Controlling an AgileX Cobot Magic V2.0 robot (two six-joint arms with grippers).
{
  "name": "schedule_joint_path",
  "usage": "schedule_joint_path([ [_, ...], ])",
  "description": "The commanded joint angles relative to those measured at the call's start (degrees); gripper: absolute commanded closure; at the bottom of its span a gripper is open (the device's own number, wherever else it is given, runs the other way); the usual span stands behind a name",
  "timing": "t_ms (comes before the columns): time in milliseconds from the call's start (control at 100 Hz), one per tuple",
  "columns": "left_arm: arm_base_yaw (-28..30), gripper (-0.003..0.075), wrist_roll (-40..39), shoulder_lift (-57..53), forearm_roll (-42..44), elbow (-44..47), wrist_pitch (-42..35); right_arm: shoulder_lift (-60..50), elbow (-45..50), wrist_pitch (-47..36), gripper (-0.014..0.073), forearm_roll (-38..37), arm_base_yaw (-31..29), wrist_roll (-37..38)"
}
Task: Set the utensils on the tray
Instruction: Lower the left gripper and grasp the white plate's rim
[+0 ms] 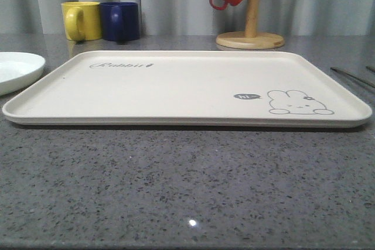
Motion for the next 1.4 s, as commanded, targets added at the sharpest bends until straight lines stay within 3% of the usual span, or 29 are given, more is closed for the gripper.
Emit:
schedule_joint_path([
  [0, 0.1, 0.0202, -0.6, 1.7, 0.1, -2.4, -4.5, -1.2, -1.0, -4.7, 0.0662, -0.1, -0.3, -0.6],
  [200, 0.4, 0.0202, -1.0, 11.6, -0.7, -6.6, -4.5, -1.2, -1.0, -4.7, 0.0662, -0.1, -0.3, -0.6],
  [430, 5.0, 0.0202, -1.0, 26.0, -0.9, -16.9, -4.4, -1.2, -1.0, -4.7, 0.0662, -0.1, -0.3, -0.6],
  [740, 11.4, 0.0202, 1.3, 43.8, -2.5, -29.6, 2.4, -1.2, -1.0, -4.7, 0.0662, -0.1, -0.3, -0.6],
  [920, 12.9, 0.0202, 4.6, 50.3, -7.4, -31.6, 2.6, -1.2, -1.0, -4.7, 0.0662, -0.1, -0.3, -0.6],
  [1280, 12.9, 0.0203, 5.1, 55.9, -7.5, -31.6, 2.6, -1.2, -1.0, -4.7, 0.0662, -0.1, -0.3, -0.6],
  [1390, 12.9, 0.0243, 5.3, 56.1, -7.5, -31.5, 2.7, -1.2, -1.0, -4.7, 0.0662, -0.1, -0.3, -0.6],
])
